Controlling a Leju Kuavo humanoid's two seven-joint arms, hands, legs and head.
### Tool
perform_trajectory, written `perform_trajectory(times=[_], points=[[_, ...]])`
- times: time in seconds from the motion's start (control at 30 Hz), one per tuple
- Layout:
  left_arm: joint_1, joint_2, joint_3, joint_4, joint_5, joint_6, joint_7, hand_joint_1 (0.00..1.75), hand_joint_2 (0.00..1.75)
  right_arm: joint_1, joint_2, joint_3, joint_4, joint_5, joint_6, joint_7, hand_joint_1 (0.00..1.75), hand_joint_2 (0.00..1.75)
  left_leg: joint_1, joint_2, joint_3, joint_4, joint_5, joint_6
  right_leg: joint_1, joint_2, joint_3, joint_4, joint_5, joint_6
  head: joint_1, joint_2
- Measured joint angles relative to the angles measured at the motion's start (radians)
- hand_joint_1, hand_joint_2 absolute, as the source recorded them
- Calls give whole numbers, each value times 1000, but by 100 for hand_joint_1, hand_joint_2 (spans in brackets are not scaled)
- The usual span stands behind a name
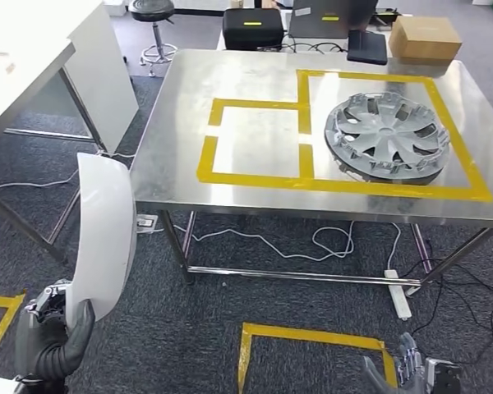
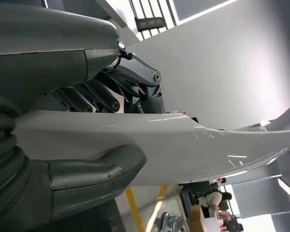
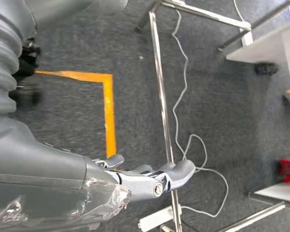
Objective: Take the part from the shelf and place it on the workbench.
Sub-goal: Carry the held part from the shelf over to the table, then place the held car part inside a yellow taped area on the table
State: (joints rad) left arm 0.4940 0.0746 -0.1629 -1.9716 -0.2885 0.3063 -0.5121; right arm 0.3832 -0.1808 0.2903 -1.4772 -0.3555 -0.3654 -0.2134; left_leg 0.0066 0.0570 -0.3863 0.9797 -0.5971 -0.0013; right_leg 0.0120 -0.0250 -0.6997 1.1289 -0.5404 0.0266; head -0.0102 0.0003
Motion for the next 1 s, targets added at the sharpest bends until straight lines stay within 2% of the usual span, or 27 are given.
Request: perform_trajectory(times=[0.03, 0.07, 0.1, 0.13, 0.17, 0.2, 0.23, 0.27, 0.3, 0.37, 0.4, 0.43, 0.47, 0.53, 0.57, 0.6, 0.67, 0.7, 0.73, 0.77, 0.8, 0.83, 0.87, 0.9, 0.93, 0.97, 1.0], points=[[0, 0, 0, 0, 0, 0, 0, 175, 175, 2, 0, 1, 2, 5, -4, -1, 0, 175, -3, 4, 26, -10, -20, -4, 3, -8, -2, -29, 87, -5, -1, 0], [-1, 0, 0, 1, 0, 0, 1, 175, 175, 3, 0, 2, 3, 11, -9, -2, 0, 175, -5, 6, 50, -20, -32, -10, 5, -8, 5, -44, 137, -9, -2, 0], [-3, 0, 0, 0, -1, 0, 1, 175, 175, 0, 0, 3, 3, 15, -13, -2, 0, 175, -5, 8, 65, -19, -30, -17, 5, -2, 14, -48, 133, -11, -2, 0], [-6, 0, 0, 0, -2, 0, 1, 175, 175, -4, 0, 4, 2, 18, -15, -3, 0, 175, -5, 8, 62, 6, -13, -24, 3, 7, 32, -54, 117, -16, -2, 0], [-9, 0, -1, 0, -2, 0, 1, 175, 175, -9, 0, 4, 1, 20, -18, -4, 0, 175, -4, 0, 38, 60, 19, -30, 0, 14, 52, -64, 104, -20, -2, 0], [-11, 0, -1, 0, -3, 0, 1, 175, 175, -12, 0, 4, 1, 22, -20, -3, 0, 175, -4, -12, -9, 135, 49, -35, -2, 20, 76, -78, 92, -25, -4, 0], [-11, 0, -2, 0, -3, 0, 2, 175, 175, -14, 0, 3, 1, 24, -22, -3, 0, 175, -4, -26, -66, 211, 62, -38, -5, 27, 107, -96, 82, -29, -6, 0], [-10, 0, -2, 0, -2, 0, 2, 175, 175, -15, 0, 4, 1, 25, -23, -3, 0, 175, -3, -39, -123, 266, 50, -40, -5, 31, 138, -115, 71, -32, -8, 0], [-8, 0, -2, 1, -2, 0, 2, 175, 175, -15, 0, 4, 1, 26, -24, -2, 0, 175, -3, -46, -173, 296, 13, -40, -6, 39, 170, -135, 60, -34, -10, 0], [-5, 0, -2, 1, -1, 0, 3, 175, 175, -14, 0, 4, 1, 26, -25, -2, 0, 175, -5, -50, -251, 294, -79, -36, -5, 54, 241, -175, 39, -33, -11, 0], [-5, 0, -2, 2, -3, 2, 6, 175, 175, -14, 0, 4, 1, 26, -26, -1, 0, 175, -6, -52, -279, 266, -96, -30, -5, 61, 281, -193, 26, -31, -11, 0], [-5, 0, -3, 2, -7, 4, 13, 175, 175, -14, 0, 5, 2, 26, -27, -1, 0, 175, -9, -53, -299, 223, -74, -23, -4, 67, 320, -207, 10, -28, -11, 0], [-5, 0, -3, 4, -13, 8, 21, 175, 175, -12, 0, 6, 3, 26, -29, 0, 0, 175, -12, -56, -314, 164, 7, -13, -4, 72, 349, -217, -9, -25, -12, 0], [-3, -1, -4, 8, -22, 15, 36, 175, 175, -12, 0, 11, 7, 25, -31, 3, 0, 175, -22, -66, -337, 48, 217, 1, 0, 81, 392, -212, -59, -17, -11, 0], [-2, -1, -4, 9, -25, 18, 41, 175, 175, -12, 0, 13, 9, 25, -33, 4, 0, 175, -26, -72, -344, 24, 288, 4, 0, 85, 405, -206, -87, -14, -10, 0], [-3, -1, -4, 10, -26, 20, 43, 175, 175, -14, 0, 14, 10, 25, -33, 5, 0, 175, -30, -76, -349, 24, 308, 5, 1, 89, 420, -203, -111, -9, -8, 0], [-11, -2, -4, 9, -30, 21, 47, 175, 175, -18, -1, 15, 6, 26, -35, 4, 0, 175, -28, -77, -341, 49, 286, 13, -2, 84, 449, -212, -145, 1, -7, 0], [-15, -4, -5, 9, -33, 22, 51, 175, 175, -23, -1, 16, 4, 27, -36, 4, 0, 175, -26, -75, -334, 50, 273, 20, -3, 72, 446, -194, -159, 9, -7, 0], [-19, -6, -4, 9, -40, 23, 58, 175, 175, -27, -1, 16, 3, 27, -37, 4, 0, 175, -22, -72, -324, 48, 261, 25, -3, 58, 423, -148, -180, 18, -7, 0], [-21, -8, -4, 10, -51, 26, 65, 175, 175, -30, -1, 17, 2, 28, -39, 5, 0, 175, -20, -71, -314, 47, 248, 28, -5, 43, 374, -72, -206, 26, -6, 0], [-23, -11, -3, 10, -64, 31, 72, 175, 175, -31, -1, 18, 2, 28, -40, 6, 0, 175, -17, -69, -305, 47, 235, 30, -6, 36, 311, 15, -229, 33, -6, 0], [-25, -15, -3, 11, -80, 37, 78, 175, 175, -30, -2, 18, 2, 28, -41, 7, 0, 175, -15, -68, -294, 47, 223, 30, -8, 34, 246, 90, -239, 39, -6, 0], [-27, -19, -3, 12, -96, 44, 83, 175, 175, -28, -2, 18, 2, 28, -41, 8, 0, 175, -12, -68, -283, 47, 211, 29, -10, 34, 193, 132, -225, 43, -6, 0], [-30, -22, -3, 13, -111, 50, 88, 175, 175, -27, -2, 19, 2, 29, -42, 8, 0, 175, -10, -68, -269, 46, 199, 27, -12, 34, 157, 132, -185, 45, -6, 0], [-31, -25, -2, 14, -124, 57, 94, 175, 175, -26, -2, 20, 2, 29, -42, 9, 0, 175, -8, -69, -254, 46, 187, 24, -13, 33, 138, 92, -123, 46, -5, 0], [-32, -26, -2, 15, -138, 63, 100, 175, 175, -23, -2, 21, 3, 29, -43, 9, 0, 175, -5, -69, -241, 46, 176, 21, -14, 31, 130, 30, -53, 46, -5, 0], [-33, -26, -2, 16, -156, 71, 111, 175, 175, -21, -2, 21, 4, 29, -43, 10, 0, 175, -5, -70, -230, 46, 167, 16, -12, 29, 129, -23, 3, 44, -5, 0]])
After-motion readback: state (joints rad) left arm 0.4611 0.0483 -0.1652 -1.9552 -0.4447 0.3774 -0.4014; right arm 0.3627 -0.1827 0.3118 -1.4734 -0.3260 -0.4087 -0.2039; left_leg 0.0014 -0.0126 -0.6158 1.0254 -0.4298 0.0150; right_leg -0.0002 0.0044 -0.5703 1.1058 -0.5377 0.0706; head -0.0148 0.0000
